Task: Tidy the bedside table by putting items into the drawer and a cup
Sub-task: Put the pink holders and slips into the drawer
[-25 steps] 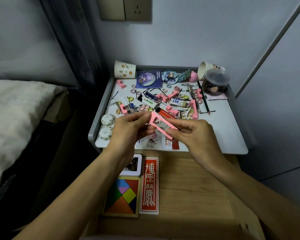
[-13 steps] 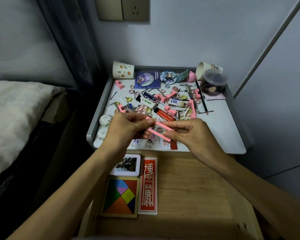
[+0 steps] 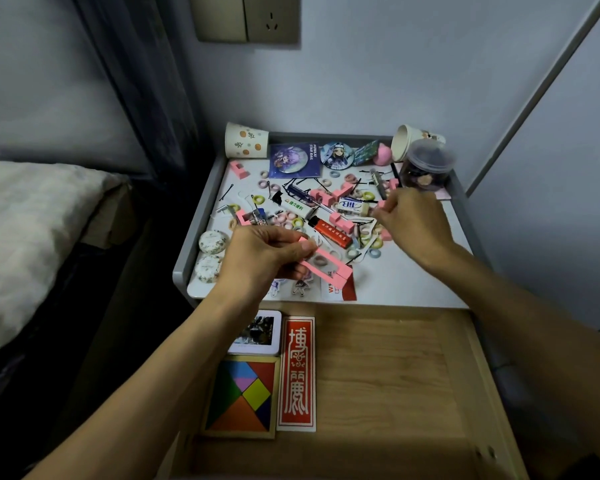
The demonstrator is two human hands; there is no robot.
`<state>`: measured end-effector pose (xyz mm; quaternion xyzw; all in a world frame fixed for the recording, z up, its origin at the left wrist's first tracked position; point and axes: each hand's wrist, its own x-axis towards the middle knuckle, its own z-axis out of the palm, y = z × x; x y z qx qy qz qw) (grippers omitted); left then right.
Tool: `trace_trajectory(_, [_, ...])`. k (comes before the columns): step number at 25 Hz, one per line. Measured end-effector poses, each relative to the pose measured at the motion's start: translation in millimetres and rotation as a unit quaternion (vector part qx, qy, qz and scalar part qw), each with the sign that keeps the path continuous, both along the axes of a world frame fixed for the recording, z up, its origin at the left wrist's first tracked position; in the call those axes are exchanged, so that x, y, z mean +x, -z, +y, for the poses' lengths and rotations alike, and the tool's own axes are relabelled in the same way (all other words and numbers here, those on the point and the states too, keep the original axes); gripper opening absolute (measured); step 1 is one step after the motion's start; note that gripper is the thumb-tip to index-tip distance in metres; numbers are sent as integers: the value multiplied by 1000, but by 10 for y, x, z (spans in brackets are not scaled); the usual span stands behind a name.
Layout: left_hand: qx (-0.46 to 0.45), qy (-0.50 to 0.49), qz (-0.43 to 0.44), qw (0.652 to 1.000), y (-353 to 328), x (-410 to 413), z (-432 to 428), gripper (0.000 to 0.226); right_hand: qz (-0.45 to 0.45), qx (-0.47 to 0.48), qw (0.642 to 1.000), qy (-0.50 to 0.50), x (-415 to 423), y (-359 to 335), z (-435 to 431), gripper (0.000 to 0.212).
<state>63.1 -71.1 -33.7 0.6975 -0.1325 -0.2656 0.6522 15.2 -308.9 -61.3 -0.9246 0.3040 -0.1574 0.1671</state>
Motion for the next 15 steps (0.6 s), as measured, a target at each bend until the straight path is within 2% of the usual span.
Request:
trace_trajectory(3, [-13,-8,1,1000,-17,52,87,11,88,-28,995,47,199,63,-44,18])
trace_trajectory(9, [-9,-2,4,1000,-13,28,76,14,151,-13,986,70,203,50,-114,16])
trace_trajectory(11, [-14,0,12,1000,-16,23,102,14,145,-39,985,79,169,-31,-110,20])
trace_trajectory(13, [-16,1,18,1000,-21,23,113,13,99,-71,991,60,76,-184,-41,23])
trace_trajectory(14, [-14,3,21,1000,-24,25,116,13,61,-46,997,27,-6,-252,24,22])
trace_trajectory(15, [-14,7,26,1000,-26,27,117,13,18,16,1000,-18,-114,-307,114,21])
